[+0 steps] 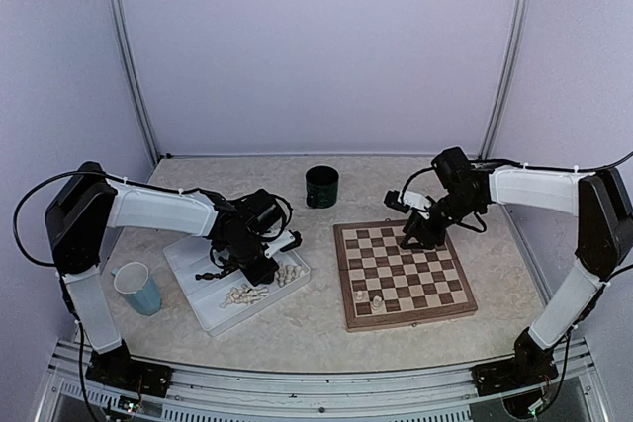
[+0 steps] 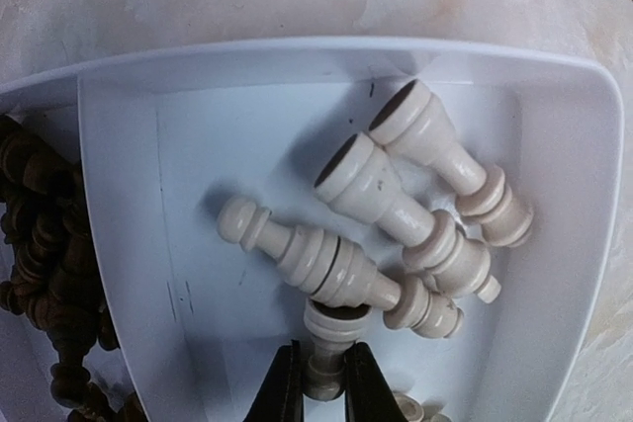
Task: Set up the chess pieces on the board
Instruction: Pick up the rook from the storage box, then pass from the left arm to the right
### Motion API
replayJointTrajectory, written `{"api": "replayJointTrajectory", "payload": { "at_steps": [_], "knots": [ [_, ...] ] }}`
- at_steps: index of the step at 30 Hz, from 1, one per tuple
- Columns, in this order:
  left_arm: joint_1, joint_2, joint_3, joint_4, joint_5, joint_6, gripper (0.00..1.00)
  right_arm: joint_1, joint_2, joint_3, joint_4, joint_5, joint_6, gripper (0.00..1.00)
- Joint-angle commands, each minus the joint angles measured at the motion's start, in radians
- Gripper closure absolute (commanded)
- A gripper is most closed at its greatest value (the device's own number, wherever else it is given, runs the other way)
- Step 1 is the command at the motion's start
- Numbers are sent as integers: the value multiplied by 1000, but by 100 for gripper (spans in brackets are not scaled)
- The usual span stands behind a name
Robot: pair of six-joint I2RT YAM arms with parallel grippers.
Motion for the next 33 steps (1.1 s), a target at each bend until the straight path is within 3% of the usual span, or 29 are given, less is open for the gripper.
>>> {"api": "replayJointTrajectory", "payload": {
  "at_steps": [1,6,16,22,27,33],
  "knots": [
    [-7,-80,49,-69,15,-23,97,10,-20,97,-36,-100,23,52],
    [11,-169,67,-107,112,-53,98,41,14,221,-71,-180,7,52],
    [16,-202,122,-98,226,-92,100,282,69,376,-94,-78,-79,53],
    [22,-217,104,-18,414,-123,100,406,122,433,-83,-60,-73,55],
    [66,-236,79,41,601,-169,100,496,148,453,-103,77,-152,55],
    [77,-238,84,45,684,-177,100,555,160,457,-92,217,-195,54]
  ]
}}
